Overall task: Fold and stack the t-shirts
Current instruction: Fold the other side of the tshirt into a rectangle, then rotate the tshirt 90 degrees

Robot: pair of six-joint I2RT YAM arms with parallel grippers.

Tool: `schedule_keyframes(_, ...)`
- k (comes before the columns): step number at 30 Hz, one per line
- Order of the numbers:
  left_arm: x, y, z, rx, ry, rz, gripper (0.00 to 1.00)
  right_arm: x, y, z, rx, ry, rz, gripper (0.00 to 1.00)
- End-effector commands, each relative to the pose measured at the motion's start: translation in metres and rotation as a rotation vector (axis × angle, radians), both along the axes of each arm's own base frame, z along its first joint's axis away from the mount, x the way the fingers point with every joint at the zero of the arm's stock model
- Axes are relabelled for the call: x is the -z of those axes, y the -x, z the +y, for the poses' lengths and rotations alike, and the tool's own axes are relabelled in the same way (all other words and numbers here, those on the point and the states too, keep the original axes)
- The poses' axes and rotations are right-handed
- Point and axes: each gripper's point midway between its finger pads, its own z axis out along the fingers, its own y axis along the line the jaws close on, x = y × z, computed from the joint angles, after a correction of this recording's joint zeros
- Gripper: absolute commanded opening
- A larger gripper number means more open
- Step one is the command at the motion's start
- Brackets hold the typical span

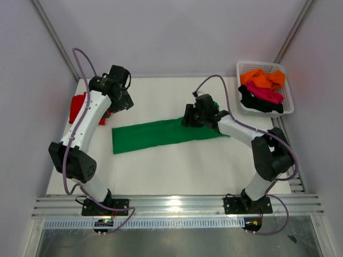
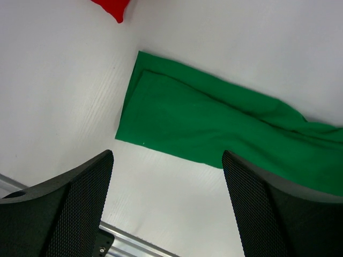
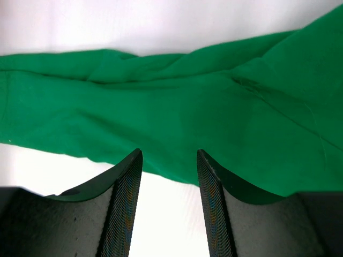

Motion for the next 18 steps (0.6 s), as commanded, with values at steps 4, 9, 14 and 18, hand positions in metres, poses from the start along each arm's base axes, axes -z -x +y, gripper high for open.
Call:
schedule_keyframes(4,-0.044,0.02,-0.015,0.088,0.129,-0.102,0.85,-0.017,-0.032,0.022,-0.007,-0.055,-0.056,0.5)
schedule_keyframes(9,-0.055,0.03,-0.031,0.132,0.244,-0.173,0.86,0.006,-0.036,0.03,-0.013,-0.048,0.005,0.5)
schedule_keyframes(14,-0.061,0.042,-0.026,0.134,0.243,-0.192,0.88,0.016,-0.034,0.035,-0.015,-0.052,0.056,0.5)
schedule_keyframes(18,-0.061,0.048,-0.023,0.127,0.233,-0.191,0.88,0.028,-0.023,0.038,-0.024,-0.026,0.129,0.5)
